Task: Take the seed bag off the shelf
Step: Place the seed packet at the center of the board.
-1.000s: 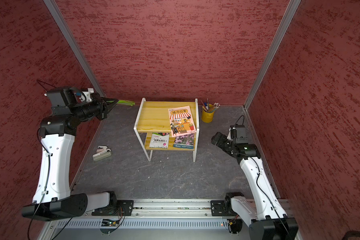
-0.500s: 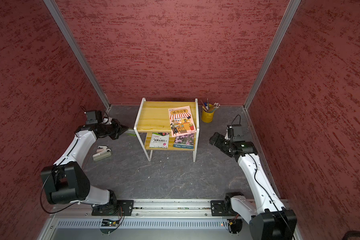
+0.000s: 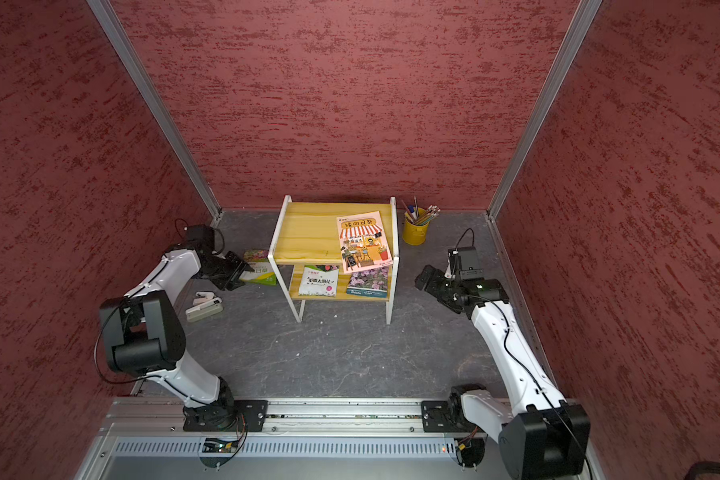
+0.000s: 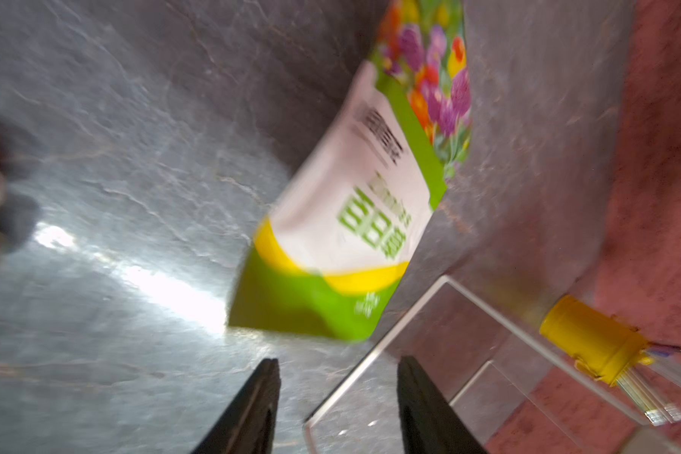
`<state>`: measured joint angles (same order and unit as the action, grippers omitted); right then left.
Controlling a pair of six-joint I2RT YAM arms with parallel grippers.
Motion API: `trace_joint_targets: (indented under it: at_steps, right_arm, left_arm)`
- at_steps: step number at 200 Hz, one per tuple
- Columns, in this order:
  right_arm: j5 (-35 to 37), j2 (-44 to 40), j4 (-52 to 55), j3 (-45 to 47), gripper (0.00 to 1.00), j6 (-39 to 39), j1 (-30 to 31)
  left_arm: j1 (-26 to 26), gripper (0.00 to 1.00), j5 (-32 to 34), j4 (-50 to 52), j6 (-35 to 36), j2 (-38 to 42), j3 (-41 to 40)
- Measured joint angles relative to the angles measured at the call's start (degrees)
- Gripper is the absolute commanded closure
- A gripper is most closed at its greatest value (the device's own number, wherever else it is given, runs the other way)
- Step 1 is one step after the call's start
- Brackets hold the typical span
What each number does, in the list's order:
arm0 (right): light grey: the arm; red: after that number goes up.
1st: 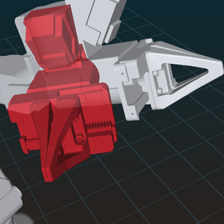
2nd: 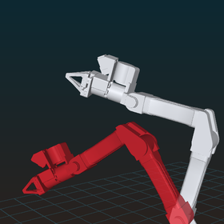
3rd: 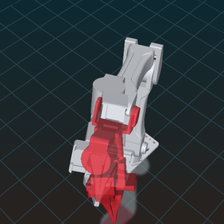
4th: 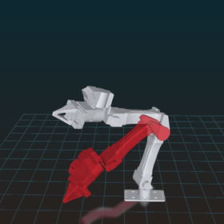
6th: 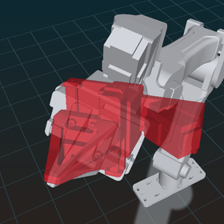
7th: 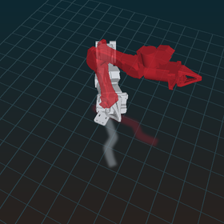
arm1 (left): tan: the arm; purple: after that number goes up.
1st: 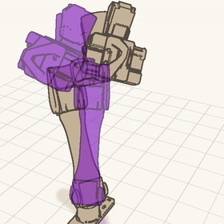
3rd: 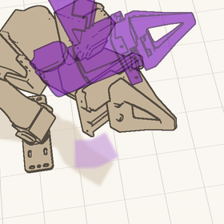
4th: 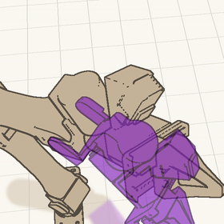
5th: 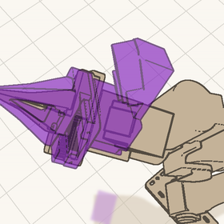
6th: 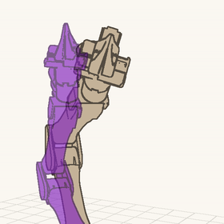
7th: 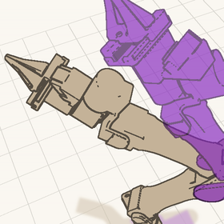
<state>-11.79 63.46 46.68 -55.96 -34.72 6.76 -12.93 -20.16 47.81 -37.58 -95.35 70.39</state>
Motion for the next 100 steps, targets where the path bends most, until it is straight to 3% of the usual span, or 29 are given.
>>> trace_joint_targets:
  at_steps: [13, 64, 100]
  right_arm:
    - [0.0, 0.02, 0.0, -0.04, 0.02, 0.02, 0.04]
    - [0.5, -0.15, 0.72, -1.22, 0.02, 0.31, 0.17]
    - [2.05, 0.15, 5.44, -9.2, 0.02, 1.88, 0.17]
  left_arm:
    - [-0.61, 0.0, 1.62, 0.96, -0.04, 0.13, 0.0]
    - [-2.78, 0.0, 6.27, 7.65, 0.46, 2.21, 2.51]
    - [-2.71, 0.0, 4.31, 8.52, 2.67, 12.55, 7.61]
